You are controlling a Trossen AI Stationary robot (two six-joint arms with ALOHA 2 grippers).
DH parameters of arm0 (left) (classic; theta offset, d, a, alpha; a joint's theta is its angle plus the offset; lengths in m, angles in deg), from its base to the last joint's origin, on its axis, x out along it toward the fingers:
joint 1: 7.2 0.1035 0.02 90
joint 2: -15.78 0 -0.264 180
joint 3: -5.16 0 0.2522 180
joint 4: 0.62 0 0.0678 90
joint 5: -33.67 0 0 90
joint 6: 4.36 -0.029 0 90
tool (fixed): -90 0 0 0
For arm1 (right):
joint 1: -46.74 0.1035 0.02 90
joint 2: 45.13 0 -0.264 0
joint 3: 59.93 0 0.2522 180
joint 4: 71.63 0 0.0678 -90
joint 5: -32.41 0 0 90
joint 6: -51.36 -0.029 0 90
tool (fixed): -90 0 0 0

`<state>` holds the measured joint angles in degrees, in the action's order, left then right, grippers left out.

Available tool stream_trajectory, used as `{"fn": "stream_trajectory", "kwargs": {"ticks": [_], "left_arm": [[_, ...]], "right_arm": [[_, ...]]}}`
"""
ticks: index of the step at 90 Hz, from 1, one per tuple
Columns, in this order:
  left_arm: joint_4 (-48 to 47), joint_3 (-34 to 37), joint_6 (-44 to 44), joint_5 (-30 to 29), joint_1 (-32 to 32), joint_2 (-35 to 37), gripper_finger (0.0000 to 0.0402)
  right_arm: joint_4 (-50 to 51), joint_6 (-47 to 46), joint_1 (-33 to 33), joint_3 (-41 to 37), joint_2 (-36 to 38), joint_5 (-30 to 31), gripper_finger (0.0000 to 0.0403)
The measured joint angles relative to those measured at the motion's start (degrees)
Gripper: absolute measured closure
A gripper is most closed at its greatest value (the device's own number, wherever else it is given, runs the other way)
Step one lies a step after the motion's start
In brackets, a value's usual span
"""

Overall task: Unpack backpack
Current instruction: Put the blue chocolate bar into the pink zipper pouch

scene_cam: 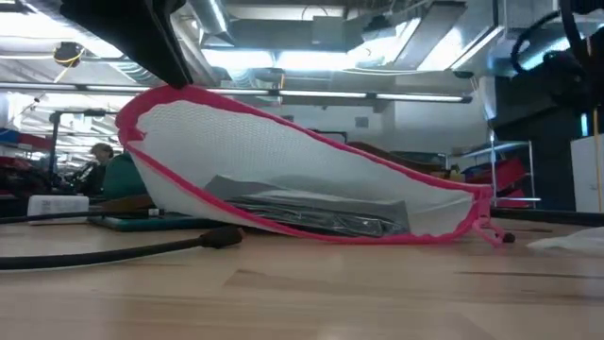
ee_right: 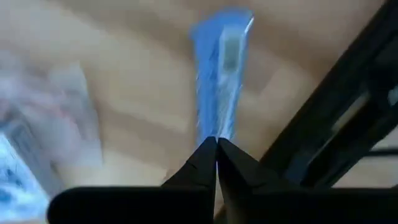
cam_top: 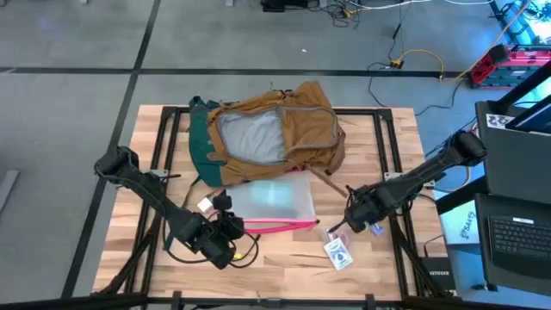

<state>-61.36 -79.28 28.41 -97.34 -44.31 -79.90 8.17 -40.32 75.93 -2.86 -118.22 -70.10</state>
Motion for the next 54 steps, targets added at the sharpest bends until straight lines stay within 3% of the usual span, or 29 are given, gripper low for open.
{"fn": "stream_trajectory", "kwargs": {"ticks": [22, 54], "left_arm": [[0.02, 0.00, 0.26, -0.02, -0.02, -0.02, 0.0347], [0.11, 0.00, 0.63, -0.02, -0.02, -0.04, 0.0347]], "right_arm": [[-1.99, 0.89, 0.04, -0.06, -9.64, -10.29, 0.0403], [-7.79, 10.04, -0.07, -0.11, -21.94, -10.72, 0.0403]]}}
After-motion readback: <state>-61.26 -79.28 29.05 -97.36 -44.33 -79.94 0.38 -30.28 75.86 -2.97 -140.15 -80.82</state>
